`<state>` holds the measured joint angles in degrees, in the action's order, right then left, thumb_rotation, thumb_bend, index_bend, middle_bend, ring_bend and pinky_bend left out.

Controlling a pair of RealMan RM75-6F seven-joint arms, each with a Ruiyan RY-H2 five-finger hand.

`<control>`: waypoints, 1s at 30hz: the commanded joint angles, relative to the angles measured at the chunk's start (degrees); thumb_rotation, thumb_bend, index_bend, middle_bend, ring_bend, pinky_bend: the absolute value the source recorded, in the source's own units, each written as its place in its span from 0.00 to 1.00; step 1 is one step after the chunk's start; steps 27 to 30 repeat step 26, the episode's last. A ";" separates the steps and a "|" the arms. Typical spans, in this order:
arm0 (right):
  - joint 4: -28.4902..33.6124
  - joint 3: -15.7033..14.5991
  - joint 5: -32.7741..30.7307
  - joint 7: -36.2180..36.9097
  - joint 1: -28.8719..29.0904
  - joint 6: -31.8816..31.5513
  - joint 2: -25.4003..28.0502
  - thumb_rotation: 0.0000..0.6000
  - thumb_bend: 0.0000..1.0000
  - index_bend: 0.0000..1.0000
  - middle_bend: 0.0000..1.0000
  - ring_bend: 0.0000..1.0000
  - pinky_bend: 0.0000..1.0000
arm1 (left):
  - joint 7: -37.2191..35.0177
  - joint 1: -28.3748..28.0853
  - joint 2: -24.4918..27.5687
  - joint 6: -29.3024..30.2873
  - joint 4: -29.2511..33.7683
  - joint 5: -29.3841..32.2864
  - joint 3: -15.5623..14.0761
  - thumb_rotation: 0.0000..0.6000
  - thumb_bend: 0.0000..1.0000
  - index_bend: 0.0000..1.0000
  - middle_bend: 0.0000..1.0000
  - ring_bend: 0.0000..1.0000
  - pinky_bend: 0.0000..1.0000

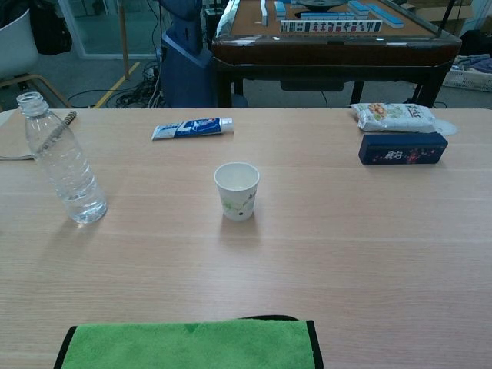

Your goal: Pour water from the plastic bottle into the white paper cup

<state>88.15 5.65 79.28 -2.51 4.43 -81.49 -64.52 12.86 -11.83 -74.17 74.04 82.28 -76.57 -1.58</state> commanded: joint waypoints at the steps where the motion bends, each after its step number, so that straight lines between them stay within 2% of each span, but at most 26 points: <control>1: 0.22 -0.16 0.08 -0.56 -0.07 -0.06 -0.03 1.00 0.00 0.31 0.32 0.26 0.44 | 4.01 1.59 0.69 3.15 0.70 -3.02 -1.67 1.00 0.06 0.22 0.10 0.12 0.29; 6: 0.52 -0.16 0.16 -0.60 -0.23 -0.41 0.13 1.00 0.00 0.31 0.32 0.26 0.44 | 6.16 2.84 -0.37 5.61 -1.07 -5.64 -2.51 1.00 0.07 0.25 0.14 0.15 0.35; 14: 1.12 -0.17 1.09 0.15 -0.80 -1.87 0.80 1.00 0.00 0.31 0.32 0.26 0.44 | 11.00 3.48 -1.88 7.88 -3.43 -8.30 -2.42 1.00 0.11 0.27 0.14 0.15 0.35; 20: 0.95 -0.02 0.74 1.20 -1.24 -2.26 1.23 1.00 0.00 0.31 0.32 0.26 0.44 | 10.07 3.52 -2.93 10.58 -5.44 -10.79 -1.31 1.00 0.14 0.32 0.21 0.18 0.38; 30: 0.96 0.05 0.84 1.52 -1.23 -2.24 1.25 1.00 0.00 0.31 0.32 0.26 0.44 | 10.98 3.88 -3.13 10.68 -6.06 -10.93 -0.97 1.00 0.14 0.33 0.23 0.19 0.38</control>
